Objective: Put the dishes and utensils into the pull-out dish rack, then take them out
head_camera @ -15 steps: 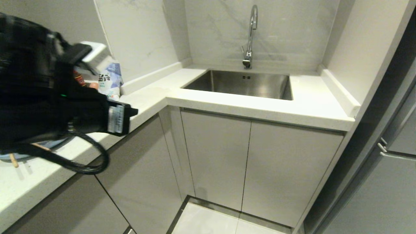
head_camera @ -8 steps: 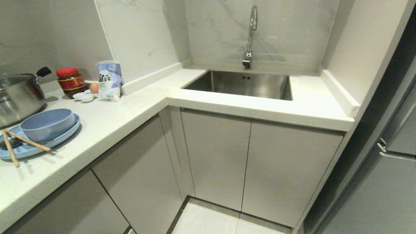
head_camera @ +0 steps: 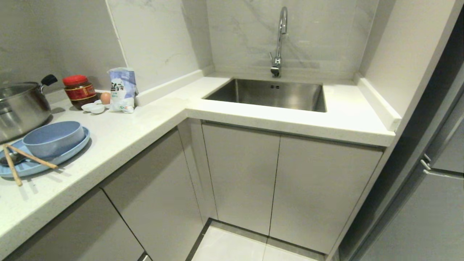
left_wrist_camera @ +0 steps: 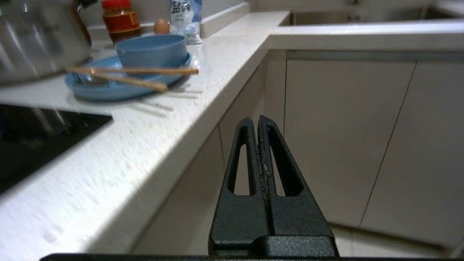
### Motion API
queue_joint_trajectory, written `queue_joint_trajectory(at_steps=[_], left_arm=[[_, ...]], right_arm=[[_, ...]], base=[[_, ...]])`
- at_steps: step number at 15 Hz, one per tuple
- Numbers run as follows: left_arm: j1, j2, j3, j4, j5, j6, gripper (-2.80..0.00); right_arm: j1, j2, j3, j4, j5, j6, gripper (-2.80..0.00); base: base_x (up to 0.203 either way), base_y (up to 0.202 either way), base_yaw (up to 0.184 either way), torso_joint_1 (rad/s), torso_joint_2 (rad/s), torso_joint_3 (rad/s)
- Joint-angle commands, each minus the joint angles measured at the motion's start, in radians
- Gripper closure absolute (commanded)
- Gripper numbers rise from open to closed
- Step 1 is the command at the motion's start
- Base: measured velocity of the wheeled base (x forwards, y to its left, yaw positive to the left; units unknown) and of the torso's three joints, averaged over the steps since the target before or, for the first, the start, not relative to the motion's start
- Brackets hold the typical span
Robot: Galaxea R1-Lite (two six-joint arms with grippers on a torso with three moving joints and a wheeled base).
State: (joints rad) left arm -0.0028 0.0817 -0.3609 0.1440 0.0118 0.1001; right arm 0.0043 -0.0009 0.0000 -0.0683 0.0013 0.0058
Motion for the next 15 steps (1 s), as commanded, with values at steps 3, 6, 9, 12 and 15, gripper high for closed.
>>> queue_joint_trajectory(at_steps=[3, 6, 9, 12, 15], left_arm=[[0.004, -0.083, 0.180, -0.102, 0.014, -0.053, 0.00], [0.004, -0.083, 0.366, -0.240, 0.019, -0.028, 0.00], [0.004, -0.082, 0.367, -0.138, -0.014, -0.052, 0.00], [0.004, -0.082, 0.373, -0.171, -0.016, -0.052, 0.00], [0.004, -0.082, 0.373, -0.172, -0.015, -0.063, 0.00]], right_arm=[[0.000, -0.001, 0.023, -0.001, 0.000, 0.000, 0.00], [0.000, -0.001, 0.023, -0.001, 0.000, 0.000, 0.00], [0.000, -0.001, 0.023, -0.001, 0.000, 0.000, 0.00], [0.000, -0.001, 0.023, -0.001, 0.000, 0.000, 0.00], [0.000, -0.001, 0.023, -0.001, 0.001, 0.000, 0.00]], base=[[0.000, 0.000, 0.000, 0.000, 0.00, 0.000], [0.000, 0.000, 0.000, 0.000, 0.00, 0.000], [0.000, 0.000, 0.000, 0.000, 0.00, 0.000], [0.000, 0.000, 0.000, 0.000, 0.00, 0.000], [0.000, 0.000, 0.000, 0.000, 0.00, 0.000]])
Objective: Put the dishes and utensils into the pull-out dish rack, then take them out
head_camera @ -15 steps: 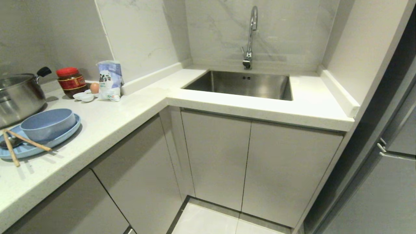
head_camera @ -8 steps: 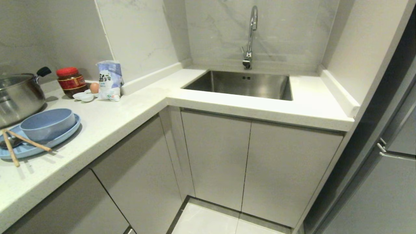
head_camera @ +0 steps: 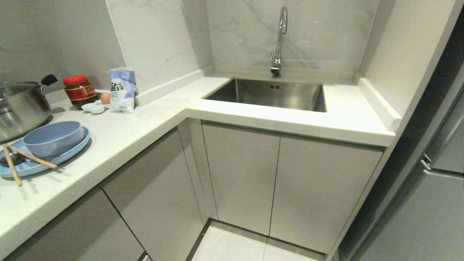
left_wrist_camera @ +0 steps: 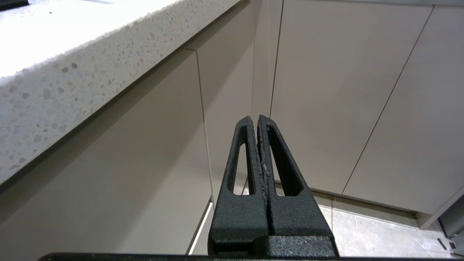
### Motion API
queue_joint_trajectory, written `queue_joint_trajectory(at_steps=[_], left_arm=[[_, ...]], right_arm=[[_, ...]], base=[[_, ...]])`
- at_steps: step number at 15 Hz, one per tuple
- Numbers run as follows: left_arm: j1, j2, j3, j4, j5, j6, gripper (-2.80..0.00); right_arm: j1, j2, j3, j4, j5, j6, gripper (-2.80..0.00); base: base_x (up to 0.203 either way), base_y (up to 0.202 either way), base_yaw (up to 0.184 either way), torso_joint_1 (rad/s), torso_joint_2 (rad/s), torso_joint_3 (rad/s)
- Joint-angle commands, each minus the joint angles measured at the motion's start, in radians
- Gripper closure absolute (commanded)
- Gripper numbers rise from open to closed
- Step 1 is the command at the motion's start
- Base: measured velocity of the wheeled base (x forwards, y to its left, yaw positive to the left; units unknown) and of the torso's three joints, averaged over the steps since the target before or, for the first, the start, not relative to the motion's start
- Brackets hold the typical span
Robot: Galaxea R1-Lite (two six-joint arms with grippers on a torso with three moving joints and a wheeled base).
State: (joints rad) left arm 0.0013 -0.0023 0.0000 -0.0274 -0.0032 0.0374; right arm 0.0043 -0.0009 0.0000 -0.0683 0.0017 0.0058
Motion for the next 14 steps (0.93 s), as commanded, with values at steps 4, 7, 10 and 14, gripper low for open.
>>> queue_joint_trajectory(at_steps=[4, 7, 10, 14], left_arm=[[0.000, 0.002, 0.012, 0.000, 0.000, -0.001, 0.00], [0.000, 0.002, 0.012, 0.000, 0.000, -0.001, 0.00], [0.000, 0.002, 0.012, 0.000, 0.000, -0.001, 0.00], [0.000, 0.002, 0.012, 0.000, 0.000, -0.001, 0.00]], right_arm=[[0.000, -0.001, 0.023, -0.001, 0.000, 0.000, 0.00], [0.000, -0.001, 0.023, -0.001, 0.000, 0.000, 0.00], [0.000, -0.001, 0.023, -0.001, 0.000, 0.000, 0.00], [0.000, -0.001, 0.023, -0.001, 0.000, 0.000, 0.00]], base=[[0.000, 0.000, 0.000, 0.000, 0.00, 0.000], [0.000, 0.000, 0.000, 0.000, 0.00, 0.000], [0.000, 0.000, 0.000, 0.000, 0.00, 0.000], [0.000, 0.000, 0.000, 0.000, 0.00, 0.000]])
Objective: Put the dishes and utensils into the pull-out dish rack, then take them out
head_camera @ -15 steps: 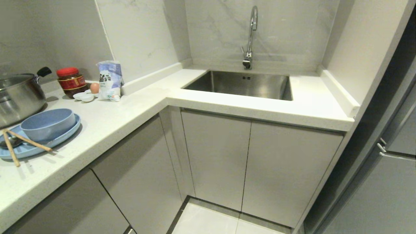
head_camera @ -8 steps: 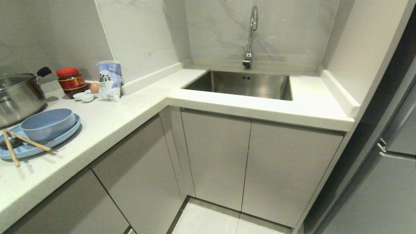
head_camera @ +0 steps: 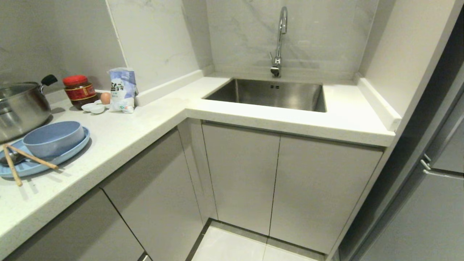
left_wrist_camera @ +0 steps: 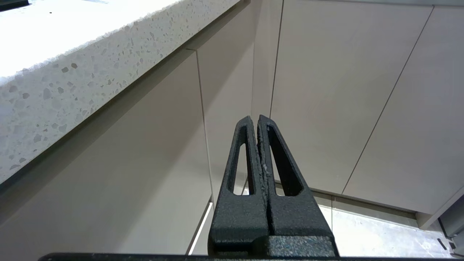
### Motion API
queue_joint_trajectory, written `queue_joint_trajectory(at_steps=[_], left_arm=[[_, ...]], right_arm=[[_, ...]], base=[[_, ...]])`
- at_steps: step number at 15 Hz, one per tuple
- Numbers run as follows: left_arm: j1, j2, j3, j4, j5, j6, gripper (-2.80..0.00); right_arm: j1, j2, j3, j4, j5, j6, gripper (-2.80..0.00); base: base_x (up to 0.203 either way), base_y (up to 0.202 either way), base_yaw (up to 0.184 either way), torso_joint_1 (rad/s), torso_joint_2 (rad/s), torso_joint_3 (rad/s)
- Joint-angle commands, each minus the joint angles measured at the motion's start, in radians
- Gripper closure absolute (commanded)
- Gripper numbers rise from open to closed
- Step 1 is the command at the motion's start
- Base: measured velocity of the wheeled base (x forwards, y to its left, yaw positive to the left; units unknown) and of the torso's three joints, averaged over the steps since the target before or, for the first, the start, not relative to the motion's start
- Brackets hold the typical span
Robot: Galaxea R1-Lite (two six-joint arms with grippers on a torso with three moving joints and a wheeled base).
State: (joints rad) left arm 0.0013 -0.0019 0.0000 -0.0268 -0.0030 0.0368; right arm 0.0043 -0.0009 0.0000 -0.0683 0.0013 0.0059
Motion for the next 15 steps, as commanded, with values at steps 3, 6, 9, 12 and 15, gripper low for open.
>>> queue_joint_trajectory(at_steps=[3, 6, 9, 12, 15], left_arm=[[0.000, 0.002, 0.012, -0.001, 0.000, 0.000, 0.00], [0.000, 0.002, 0.012, -0.001, 0.000, 0.000, 0.00], [0.000, 0.002, 0.012, -0.001, 0.000, 0.000, 0.00], [0.000, 0.002, 0.012, -0.001, 0.000, 0.000, 0.00], [0.000, 0.002, 0.012, -0.001, 0.000, 0.000, 0.00]], right_arm=[[0.000, -0.001, 0.023, -0.001, 0.000, 0.000, 0.00], [0.000, -0.001, 0.023, -0.001, 0.000, 0.000, 0.00], [0.002, -0.001, 0.020, 0.008, -0.001, -0.001, 0.00], [0.002, -0.001, 0.023, -0.001, 0.000, -0.001, 0.00], [0.001, -0.001, 0.023, -0.001, 0.000, -0.001, 0.00]], base=[[0.000, 0.000, 0.000, 0.000, 0.00, 0.000], [0.000, 0.000, 0.000, 0.000, 0.00, 0.000], [0.000, 0.000, 0.000, 0.000, 0.00, 0.000], [0.000, 0.000, 0.000, 0.000, 0.00, 0.000], [0.000, 0.000, 0.000, 0.000, 0.00, 0.000]])
